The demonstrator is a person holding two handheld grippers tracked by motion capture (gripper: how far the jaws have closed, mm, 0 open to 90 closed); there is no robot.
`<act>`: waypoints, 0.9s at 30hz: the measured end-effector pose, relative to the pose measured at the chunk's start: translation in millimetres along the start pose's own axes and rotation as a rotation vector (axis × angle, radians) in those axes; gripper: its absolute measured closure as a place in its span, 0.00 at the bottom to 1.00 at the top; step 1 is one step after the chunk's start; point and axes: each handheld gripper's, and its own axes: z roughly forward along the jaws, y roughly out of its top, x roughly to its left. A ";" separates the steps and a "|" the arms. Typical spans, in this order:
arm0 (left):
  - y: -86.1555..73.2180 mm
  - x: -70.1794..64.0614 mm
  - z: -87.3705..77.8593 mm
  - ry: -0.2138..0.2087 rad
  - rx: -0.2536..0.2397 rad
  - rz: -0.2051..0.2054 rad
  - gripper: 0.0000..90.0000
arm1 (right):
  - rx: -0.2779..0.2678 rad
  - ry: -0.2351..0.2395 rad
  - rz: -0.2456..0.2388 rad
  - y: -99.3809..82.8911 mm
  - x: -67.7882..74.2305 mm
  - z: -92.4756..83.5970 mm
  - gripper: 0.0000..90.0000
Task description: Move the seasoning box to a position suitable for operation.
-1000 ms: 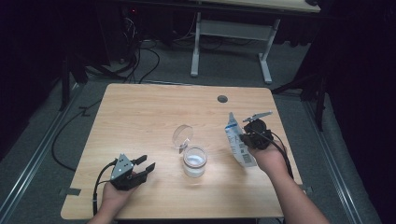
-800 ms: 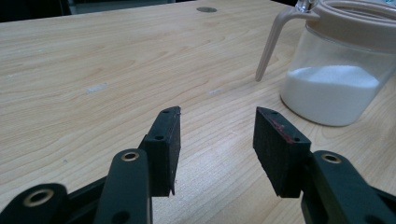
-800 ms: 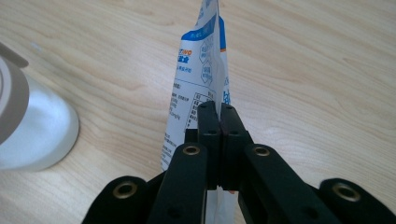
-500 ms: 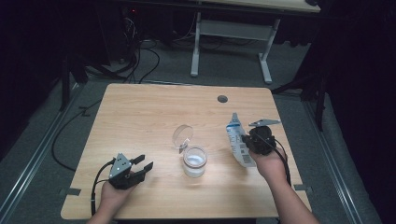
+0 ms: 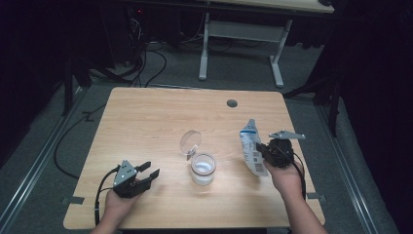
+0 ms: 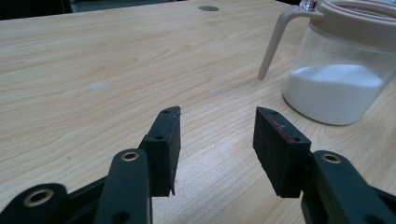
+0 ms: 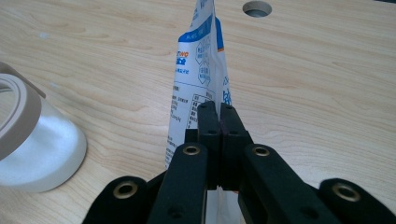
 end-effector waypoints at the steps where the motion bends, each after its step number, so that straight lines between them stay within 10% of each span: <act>1: -0.1 0.3 -0.1 -0.001 0.001 0.000 0.58 | -0.008 -0.002 -0.001 -0.8 -0.5 -0.6 1.00; 27: 2.1 -7.3 -2.8 0.024 0.022 0.072 0.58 | -0.350 0.044 0.067 -53.3 -10.7 -8.0 1.00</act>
